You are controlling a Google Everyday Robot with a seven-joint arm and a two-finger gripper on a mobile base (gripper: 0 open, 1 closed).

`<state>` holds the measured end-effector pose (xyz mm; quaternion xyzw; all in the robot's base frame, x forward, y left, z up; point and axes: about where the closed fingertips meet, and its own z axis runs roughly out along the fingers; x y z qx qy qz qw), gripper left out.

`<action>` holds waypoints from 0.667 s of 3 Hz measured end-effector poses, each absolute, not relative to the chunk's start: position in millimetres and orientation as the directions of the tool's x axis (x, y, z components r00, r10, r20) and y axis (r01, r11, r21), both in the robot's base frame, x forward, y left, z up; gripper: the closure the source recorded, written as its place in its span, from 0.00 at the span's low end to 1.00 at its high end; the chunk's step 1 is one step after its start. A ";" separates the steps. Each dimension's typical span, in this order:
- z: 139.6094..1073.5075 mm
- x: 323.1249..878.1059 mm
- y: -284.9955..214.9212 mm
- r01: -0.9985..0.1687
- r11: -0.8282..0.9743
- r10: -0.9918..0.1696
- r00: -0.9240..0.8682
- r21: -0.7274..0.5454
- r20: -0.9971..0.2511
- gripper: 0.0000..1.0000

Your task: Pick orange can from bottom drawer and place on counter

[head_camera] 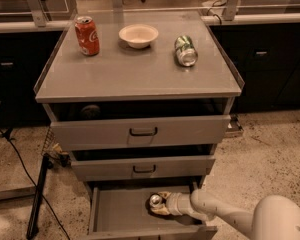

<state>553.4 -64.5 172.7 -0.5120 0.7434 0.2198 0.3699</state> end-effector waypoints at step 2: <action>172.8 553.4 -64.5 -0.924 0.379 -0.599 -0.202 -0.052 -0.775 1.00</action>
Offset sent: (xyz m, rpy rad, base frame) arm 0.0000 0.0000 0.0000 0.0000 0.0000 0.0000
